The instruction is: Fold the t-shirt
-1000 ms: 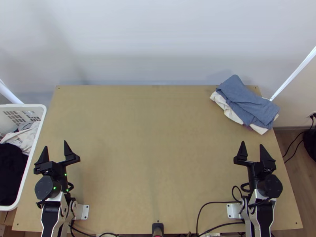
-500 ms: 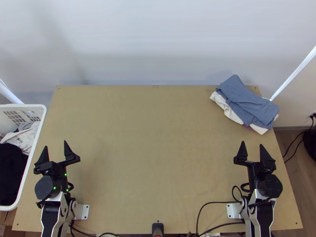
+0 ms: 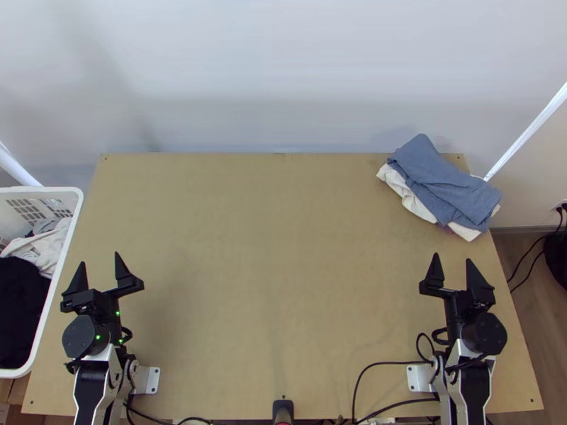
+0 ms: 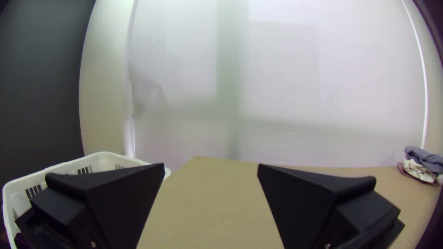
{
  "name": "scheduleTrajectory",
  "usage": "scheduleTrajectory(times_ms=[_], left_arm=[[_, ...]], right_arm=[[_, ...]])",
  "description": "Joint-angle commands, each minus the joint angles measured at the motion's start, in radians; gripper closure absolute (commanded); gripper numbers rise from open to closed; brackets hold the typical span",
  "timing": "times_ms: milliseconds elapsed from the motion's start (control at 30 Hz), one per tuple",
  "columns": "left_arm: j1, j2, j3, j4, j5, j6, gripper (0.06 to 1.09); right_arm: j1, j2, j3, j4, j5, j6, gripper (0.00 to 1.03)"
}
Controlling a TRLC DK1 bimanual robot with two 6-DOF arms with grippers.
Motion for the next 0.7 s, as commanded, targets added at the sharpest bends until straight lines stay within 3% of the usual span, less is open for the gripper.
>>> scheduleTrajectory(times_ms=[0, 200, 433, 533, 667], left_arm=[[0.005, -0.01, -0.044, -0.008, 0.004, -0.018, 0.1], [0.063, -0.009, -0.044, -0.011, 0.002, -0.002, 0.1], [0.263, -0.012, -0.032, 0.014, 0.01, 0.246, 0.1], [0.365, -0.013, 0.03, -0.022, 0.018, 0.262, 0.1], [0.514, 0.008, 0.211, -0.147, 0.159, 0.197, 0.1]], right_arm=[[0.006, -0.006, -0.006, -0.014, 0.008, 0.013, 0.04], [0.006, -0.006, -0.006, -0.014, 0.008, 0.013, 0.05], [0.006, -0.006, -0.006, -0.014, 0.008, 0.013, 0.04], [0.006, -0.006, -0.006, -0.014, 0.008, 0.013, 0.04], [0.006, -0.006, -0.006, -0.014, 0.008, 0.012, 0.04]])
